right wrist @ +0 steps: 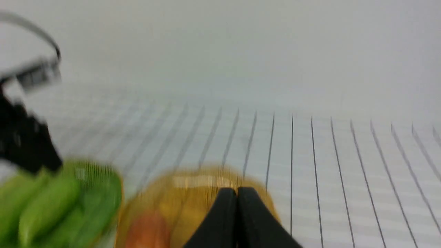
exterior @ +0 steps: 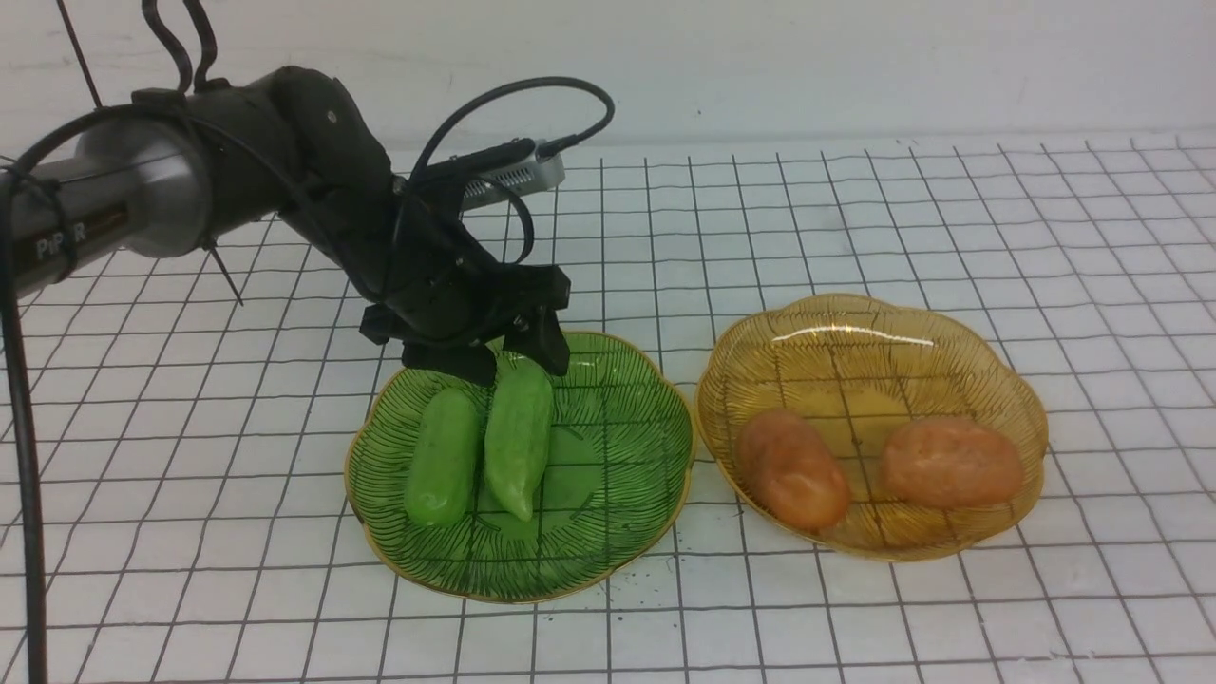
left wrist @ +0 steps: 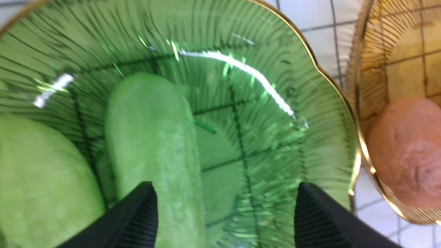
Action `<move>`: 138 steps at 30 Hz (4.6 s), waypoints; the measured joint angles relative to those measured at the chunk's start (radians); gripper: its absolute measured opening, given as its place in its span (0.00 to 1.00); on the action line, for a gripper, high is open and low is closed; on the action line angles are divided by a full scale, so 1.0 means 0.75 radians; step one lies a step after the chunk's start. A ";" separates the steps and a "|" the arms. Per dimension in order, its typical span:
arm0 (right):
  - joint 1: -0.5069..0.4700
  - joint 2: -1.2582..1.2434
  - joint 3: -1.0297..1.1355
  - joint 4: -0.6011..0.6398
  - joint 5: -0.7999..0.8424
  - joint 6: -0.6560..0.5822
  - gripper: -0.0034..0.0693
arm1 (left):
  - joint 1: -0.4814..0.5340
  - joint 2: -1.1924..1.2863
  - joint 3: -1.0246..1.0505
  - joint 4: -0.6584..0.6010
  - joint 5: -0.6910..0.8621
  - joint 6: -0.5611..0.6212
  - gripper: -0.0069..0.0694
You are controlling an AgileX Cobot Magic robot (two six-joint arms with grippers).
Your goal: Put different types of vegetables on the plate.
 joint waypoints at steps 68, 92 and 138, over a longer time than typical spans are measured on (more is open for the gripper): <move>0.000 -0.270 0.747 0.003 -0.283 -0.071 0.03 | 0.000 -0.982 -0.105 0.216 0.427 0.020 0.08; -0.047 -0.270 0.747 0.004 -0.283 -0.075 0.03 | 0.000 -2.004 1.045 0.359 -0.083 -0.001 0.08; -0.041 -0.270 0.747 0.007 -0.281 -0.075 0.03 | 0.024 -2.159 1.605 0.445 -0.792 -0.005 0.08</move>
